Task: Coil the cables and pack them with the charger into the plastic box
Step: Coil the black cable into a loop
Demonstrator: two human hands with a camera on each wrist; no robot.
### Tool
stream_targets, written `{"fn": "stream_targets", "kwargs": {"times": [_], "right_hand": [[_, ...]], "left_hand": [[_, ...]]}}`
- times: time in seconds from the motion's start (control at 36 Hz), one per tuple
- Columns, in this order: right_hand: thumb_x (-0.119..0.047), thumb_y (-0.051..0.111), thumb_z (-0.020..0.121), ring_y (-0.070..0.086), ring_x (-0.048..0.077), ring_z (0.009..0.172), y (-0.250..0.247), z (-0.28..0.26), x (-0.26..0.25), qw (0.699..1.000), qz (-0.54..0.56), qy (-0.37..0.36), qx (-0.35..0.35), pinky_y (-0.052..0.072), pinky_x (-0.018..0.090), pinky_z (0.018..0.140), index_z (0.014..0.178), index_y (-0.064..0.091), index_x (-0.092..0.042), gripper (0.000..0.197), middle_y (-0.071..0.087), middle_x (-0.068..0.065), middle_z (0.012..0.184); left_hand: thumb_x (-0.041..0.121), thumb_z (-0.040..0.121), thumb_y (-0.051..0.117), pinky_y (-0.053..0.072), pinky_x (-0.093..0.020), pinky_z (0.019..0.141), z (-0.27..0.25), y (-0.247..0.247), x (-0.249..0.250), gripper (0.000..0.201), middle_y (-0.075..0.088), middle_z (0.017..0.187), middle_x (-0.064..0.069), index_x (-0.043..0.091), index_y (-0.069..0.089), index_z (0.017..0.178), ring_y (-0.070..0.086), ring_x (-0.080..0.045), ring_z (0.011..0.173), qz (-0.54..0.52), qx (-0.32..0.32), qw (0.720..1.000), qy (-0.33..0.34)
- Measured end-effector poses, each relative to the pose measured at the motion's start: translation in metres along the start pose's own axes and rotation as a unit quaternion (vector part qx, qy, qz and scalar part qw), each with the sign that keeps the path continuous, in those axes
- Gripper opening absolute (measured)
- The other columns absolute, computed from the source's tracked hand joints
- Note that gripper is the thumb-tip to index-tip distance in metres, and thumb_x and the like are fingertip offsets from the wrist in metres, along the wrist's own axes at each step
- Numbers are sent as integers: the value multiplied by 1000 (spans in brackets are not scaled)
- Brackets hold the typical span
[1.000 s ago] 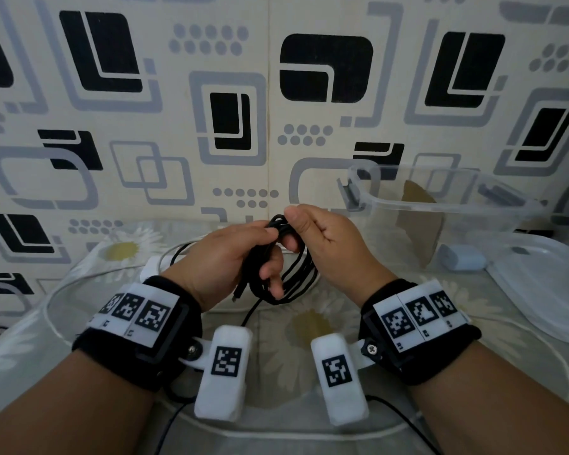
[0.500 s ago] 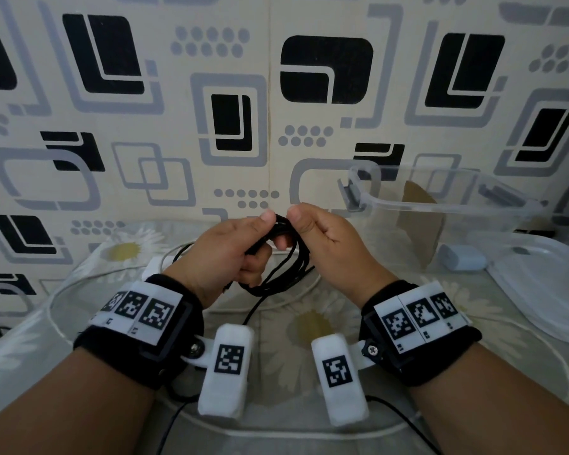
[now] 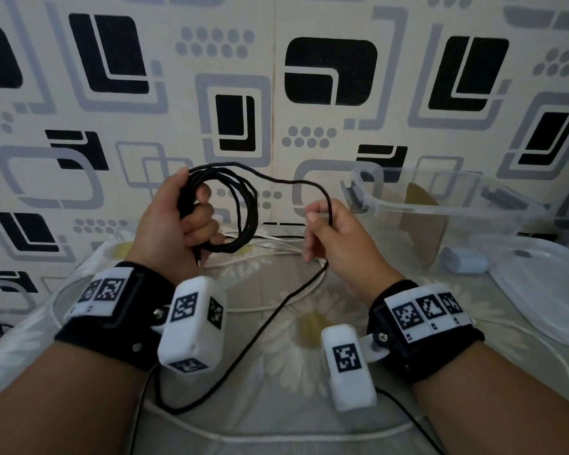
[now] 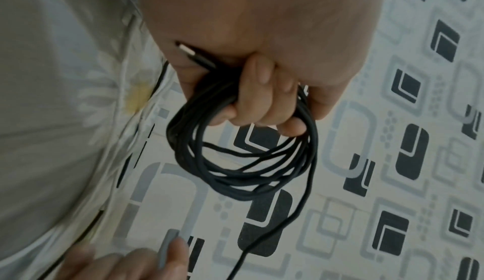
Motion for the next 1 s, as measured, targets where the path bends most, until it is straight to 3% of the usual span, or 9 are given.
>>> {"fn": "stream_targets", "kwargs": {"times": [0.06, 0.14, 0.19, 0.28, 0.36, 0.56, 0.78, 0.89, 1.0], "right_hand": [[-13, 49, 100, 45, 14, 47, 2, -1, 1, 999, 34, 8, -13, 51, 38, 64, 100, 53, -14, 4, 49, -3, 59], [-15, 56, 96, 34, 10, 41, 0, -1, 1, 997, 76, 11, -4, 45, 27, 49, 102, 50, -13, 9, 46, -9, 55], [-19, 57, 95, 30, 8, 41, -5, 0, 2, 993, 117, 23, 15, 40, 23, 45, 100, 48, -16, 10, 40, -5, 57], [-18, 56, 95, 29, 8, 41, -11, 1, 2, 989, 144, 27, 36, 37, 23, 45, 96, 48, -19, 9, 34, 0, 60], [-19, 58, 94, 30, 7, 42, -15, 1, 4, 989, 131, 26, 63, 34, 25, 48, 93, 52, -20, 7, 36, -4, 56], [-17, 53, 98, 26, 8, 40, -26, 4, 19, 969, 200, 87, 112, 29, 25, 47, 91, 54, -21, 9, 31, -3, 52], [-15, 56, 96, 26, 9, 42, -20, 3, 19, 991, 48, 76, 99, 23, 23, 45, 84, 59, -22, 15, 35, -9, 47], [-18, 62, 92, 42, -2, 43, -8, 3, 8, 995, -90, 14, 37, 33, 15, 51, 83, 61, -22, 10, 49, -20, 47], [-18, 64, 91, 40, 16, 58, 7, 0, 13, 990, -133, 17, -33, 36, 27, 61, 85, 65, -24, 8, 45, -7, 53]], "left_hand": [[48, 96, 39, 29, -19, 41, 0, -4, 0, 43, 16, 38, 9, 21, 46, 63, 14, -8, 32, -12, 16, 1000, -6], [49, 95, 41, 30, -19, 40, 1, -11, 0, 43, 16, 39, 8, 22, 43, 61, 13, -8, 33, -39, 40, 998, -16], [49, 94, 42, 30, -19, 40, 2, -15, 0, 43, 16, 41, 8, 23, 42, 59, 13, -8, 34, -52, 53, 997, -20], [48, 94, 42, 30, -19, 40, 3, -16, -3, 43, 16, 41, 8, 23, 41, 59, 14, -8, 34, -55, 55, 996, -33], [48, 94, 41, 30, -17, 41, 3, -15, -5, 45, 17, 39, 8, 24, 41, 57, 14, -8, 33, -57, 46, 996, -48], [46, 95, 38, 34, -18, 40, 3, -4, -9, 48, 19, 35, 9, 23, 37, 54, 18, -7, 28, -22, -22, 996, -86], [45, 92, 44, 29, -17, 42, 5, -16, -1, 43, 19, 39, 7, 24, 40, 55, 17, -9, 32, -97, 24, 994, -46], [48, 96, 41, 29, -17, 43, 7, -28, 0, 46, 20, 40, 6, 24, 42, 57, 19, -9, 33, -144, 60, 987, -35], [49, 93, 45, 30, -17, 44, 8, -36, -4, 42, 21, 45, 8, 22, 45, 60, 20, -8, 36, -199, 82, 976, -38]]}}
Point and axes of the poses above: each hand's wrist, its own z-axis towards the middle knuckle, its own y-axis out of the palm, x = y × z, the point moved 8 cm from there along z, towards the middle knuckle
